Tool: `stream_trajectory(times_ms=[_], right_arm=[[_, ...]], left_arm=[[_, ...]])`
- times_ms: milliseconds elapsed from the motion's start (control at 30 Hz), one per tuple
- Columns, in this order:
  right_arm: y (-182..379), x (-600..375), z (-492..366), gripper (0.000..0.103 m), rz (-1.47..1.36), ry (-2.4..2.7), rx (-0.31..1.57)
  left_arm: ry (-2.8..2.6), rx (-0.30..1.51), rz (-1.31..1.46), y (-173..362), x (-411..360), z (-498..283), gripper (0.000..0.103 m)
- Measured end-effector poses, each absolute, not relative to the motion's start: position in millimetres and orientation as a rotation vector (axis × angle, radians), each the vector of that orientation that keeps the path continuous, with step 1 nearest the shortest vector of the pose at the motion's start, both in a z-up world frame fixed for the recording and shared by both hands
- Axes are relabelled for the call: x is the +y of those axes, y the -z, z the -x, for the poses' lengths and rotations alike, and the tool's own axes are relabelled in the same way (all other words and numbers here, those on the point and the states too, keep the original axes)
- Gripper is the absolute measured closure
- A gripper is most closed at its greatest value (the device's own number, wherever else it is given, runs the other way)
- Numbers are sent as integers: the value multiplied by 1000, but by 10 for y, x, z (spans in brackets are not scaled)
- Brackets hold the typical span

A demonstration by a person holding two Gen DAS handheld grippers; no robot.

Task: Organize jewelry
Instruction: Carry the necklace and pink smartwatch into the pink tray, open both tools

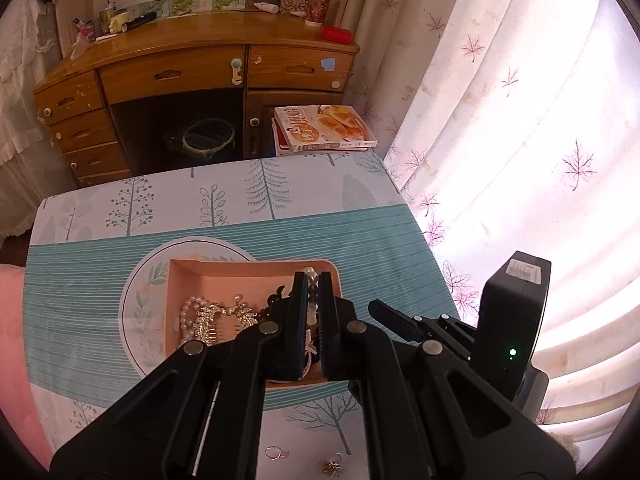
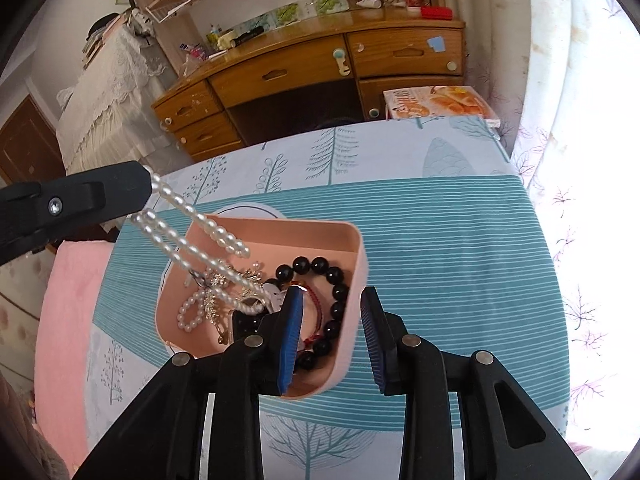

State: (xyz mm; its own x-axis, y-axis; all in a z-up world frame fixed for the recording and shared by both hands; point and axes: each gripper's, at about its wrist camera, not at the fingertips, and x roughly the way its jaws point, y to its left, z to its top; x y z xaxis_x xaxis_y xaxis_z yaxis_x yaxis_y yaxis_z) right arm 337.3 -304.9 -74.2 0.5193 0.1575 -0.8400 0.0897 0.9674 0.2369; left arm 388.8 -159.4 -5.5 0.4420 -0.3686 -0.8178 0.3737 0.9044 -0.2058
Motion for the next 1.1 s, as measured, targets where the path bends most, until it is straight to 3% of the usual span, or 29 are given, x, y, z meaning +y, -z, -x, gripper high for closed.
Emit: stream_trajectory(times_ms=[433,767,1100], right_arm=[[803,-3341,-3173,73,-290,-9,1026],[869,-3291,-3128,73,-279,-19,1030],[743,-3120,-2870,73,-248,-35,1022]], left_arm=[[453,1121,-53,553,-1862,-4062,100],[399,1209,-44,807,-1544,-4050,100],[370,1212,-73,754,-1139,-3563,100]])
